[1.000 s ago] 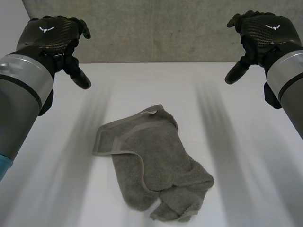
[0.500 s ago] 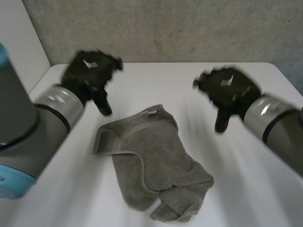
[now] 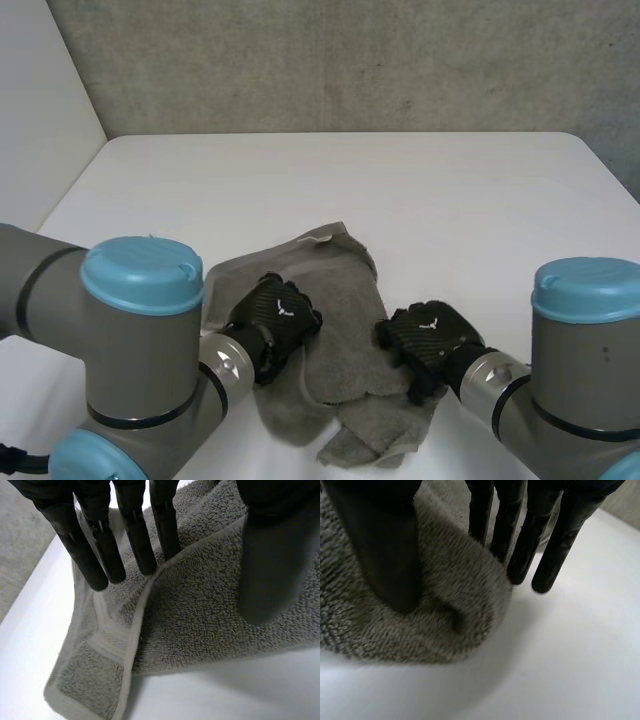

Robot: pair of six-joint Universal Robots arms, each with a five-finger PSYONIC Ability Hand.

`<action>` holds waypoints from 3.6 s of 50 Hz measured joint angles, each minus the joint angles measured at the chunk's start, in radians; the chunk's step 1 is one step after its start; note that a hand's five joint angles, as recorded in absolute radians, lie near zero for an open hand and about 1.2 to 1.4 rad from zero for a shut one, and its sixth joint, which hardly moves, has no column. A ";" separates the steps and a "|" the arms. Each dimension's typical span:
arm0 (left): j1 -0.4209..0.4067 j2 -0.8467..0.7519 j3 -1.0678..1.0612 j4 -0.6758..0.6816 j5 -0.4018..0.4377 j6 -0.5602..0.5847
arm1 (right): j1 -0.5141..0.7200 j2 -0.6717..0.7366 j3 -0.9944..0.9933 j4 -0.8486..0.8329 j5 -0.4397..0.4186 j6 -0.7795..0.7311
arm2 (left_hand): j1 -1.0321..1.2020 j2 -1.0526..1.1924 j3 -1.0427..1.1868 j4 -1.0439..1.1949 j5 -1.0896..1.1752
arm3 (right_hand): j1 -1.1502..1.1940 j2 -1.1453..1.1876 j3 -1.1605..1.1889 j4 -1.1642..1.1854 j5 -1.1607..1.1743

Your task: Fold the towel.

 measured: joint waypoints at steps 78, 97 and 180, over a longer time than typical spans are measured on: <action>-0.082 -0.207 0.034 0.426 -0.041 -0.290 | -0.124 -0.171 0.137 0.020 -0.009 -0.027 | 0.513 0.534 0.527 0.525 0.510 | -0.460 -0.481 -0.470 -0.470 -0.449; -0.060 -0.042 -0.032 0.410 -0.056 -0.290 | -0.053 0.081 -0.073 -0.022 -0.050 0.274 | 0.684 0.717 0.785 0.746 0.712 | -0.192 -0.192 -0.191 -0.187 -0.188; 0.120 0.154 -0.095 0.285 -0.113 -0.694 | -0.184 -0.149 0.052 0.076 -0.143 0.014 | 0.691 0.736 0.791 0.746 0.720 | -0.513 -0.506 -0.503 -0.496 -0.520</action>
